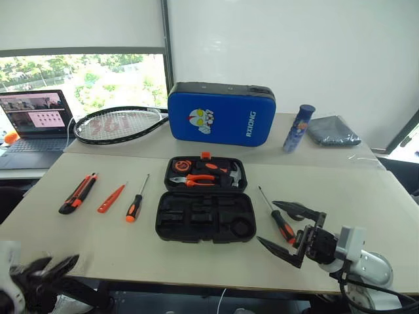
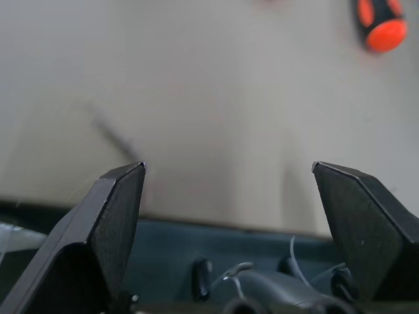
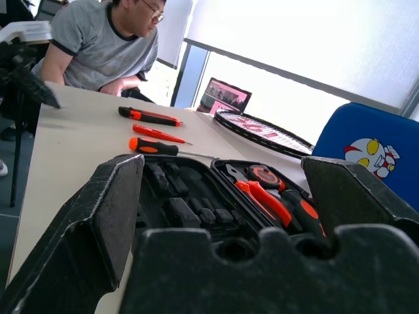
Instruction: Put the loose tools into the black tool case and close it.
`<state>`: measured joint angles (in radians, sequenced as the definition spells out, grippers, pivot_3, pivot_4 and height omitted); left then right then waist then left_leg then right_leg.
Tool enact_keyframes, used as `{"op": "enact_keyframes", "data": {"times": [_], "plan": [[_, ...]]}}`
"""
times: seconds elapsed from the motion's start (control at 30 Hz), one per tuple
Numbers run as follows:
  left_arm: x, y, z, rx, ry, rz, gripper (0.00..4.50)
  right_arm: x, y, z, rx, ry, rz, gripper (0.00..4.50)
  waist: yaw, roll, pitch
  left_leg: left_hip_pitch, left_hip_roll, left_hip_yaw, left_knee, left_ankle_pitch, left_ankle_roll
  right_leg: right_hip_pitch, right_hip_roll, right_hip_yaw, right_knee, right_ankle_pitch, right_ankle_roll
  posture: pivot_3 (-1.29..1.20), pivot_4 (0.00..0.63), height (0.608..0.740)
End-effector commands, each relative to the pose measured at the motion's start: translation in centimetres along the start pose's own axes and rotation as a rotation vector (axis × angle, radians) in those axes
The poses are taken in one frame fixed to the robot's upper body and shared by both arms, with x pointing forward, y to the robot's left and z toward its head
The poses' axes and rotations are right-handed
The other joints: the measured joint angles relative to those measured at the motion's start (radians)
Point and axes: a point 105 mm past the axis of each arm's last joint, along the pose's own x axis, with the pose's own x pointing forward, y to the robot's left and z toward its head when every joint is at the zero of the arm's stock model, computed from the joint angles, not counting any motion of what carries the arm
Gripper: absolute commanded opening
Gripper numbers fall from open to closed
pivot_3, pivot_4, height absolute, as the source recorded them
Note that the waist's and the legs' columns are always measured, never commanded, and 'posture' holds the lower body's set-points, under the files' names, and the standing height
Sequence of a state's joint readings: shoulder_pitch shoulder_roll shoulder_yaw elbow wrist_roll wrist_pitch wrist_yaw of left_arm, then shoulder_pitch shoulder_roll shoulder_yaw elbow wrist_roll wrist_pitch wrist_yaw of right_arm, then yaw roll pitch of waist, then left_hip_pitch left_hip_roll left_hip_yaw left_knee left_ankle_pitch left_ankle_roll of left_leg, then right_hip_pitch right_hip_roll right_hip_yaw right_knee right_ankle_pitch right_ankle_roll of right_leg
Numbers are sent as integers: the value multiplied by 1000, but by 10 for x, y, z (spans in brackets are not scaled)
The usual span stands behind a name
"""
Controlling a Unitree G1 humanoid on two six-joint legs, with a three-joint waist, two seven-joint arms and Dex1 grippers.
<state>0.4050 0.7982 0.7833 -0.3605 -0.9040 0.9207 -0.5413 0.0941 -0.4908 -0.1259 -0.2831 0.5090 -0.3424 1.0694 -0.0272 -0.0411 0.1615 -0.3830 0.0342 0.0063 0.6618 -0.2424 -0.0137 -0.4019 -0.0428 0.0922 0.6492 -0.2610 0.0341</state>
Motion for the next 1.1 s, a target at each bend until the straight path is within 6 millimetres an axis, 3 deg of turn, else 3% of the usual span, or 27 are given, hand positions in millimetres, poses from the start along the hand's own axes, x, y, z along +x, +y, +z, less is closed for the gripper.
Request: {"op": "enact_keyframes", "data": {"times": [0.03,0.27,0.4,0.5,0.67,0.77,0.8,0.83,0.93,1.07,1.1], "plan": [[24,-26,19,30,91,-53,4357,-3,3,3,-27,5,27,4496,2,0,0,0,0,0,0,0,0,0,0,0,0,0,0,0,150,740],[92,-66,55,58,183,-55,4357,-11,6,-5,-5,40,12,4496,4,0,0,-2,-2,-3,0,0,0,-1,0,-1,1,1,-1,0,150,740],[119,-67,66,40,188,22,4357,-13,8,-7,8,45,-1,4496,-8,0,0,-2,-2,-3,0,-1,-1,-2,0,0,2,1,-1,0,150,740],[135,-73,65,46,212,25,4357,-14,9,-7,12,45,-19,4496,-12,0,0,-2,-3,-4,0,-1,-1,-3,1,0,4,1,-1,0,150,740],[143,-70,60,89,264,64,4357,-14,9,-4,5,49,-34,4496,-14,0,0,-1,-4,-4,0,0,-2,-3,0,1,6,1,-1,0,150,740],[143,-69,50,123,305,66,3699,-17,10,-2,4,55,-51,4500,-14,0,0,-1,-4,-4,0,0,-2,-3,1,1,6,1,-1,0,150,740],[143,-69,46,121,317,62,3102,-18,11,-2,5,56,-54,4500,-13,0,0,-1,-4,-4,0,0,-2,-3,0,1,6,1,0,0,150,740],[143,-68,44,118,324,58,2991,-18,11,-1,5,58,-55,4500,-13,0,0,-1,-4,-4,0,0,-2,-3,0,1,6,1,0,0,150,740],[140,-58,41,136,331,91,2016,-20,11,-2,9,66,-70,4500,-13,0,0,-1,-4,-3,0,0,-2,-2,0,1,6,1,0,0,150,740],[135,-49,52,142,257,85,734,-22,11,-2,10,78,-81,4500,-14,0,0,-1,-4,-3,0,0,-2,-2,0,1,6,1,0,0,150,740],[132,-53,60,119,223,47,742,-24,10,-3,12,84,-91,4500,-16,0,0,-1,-4,-3,0,0,-2,-2,0,1,6,1,0,0,150,740]]}}
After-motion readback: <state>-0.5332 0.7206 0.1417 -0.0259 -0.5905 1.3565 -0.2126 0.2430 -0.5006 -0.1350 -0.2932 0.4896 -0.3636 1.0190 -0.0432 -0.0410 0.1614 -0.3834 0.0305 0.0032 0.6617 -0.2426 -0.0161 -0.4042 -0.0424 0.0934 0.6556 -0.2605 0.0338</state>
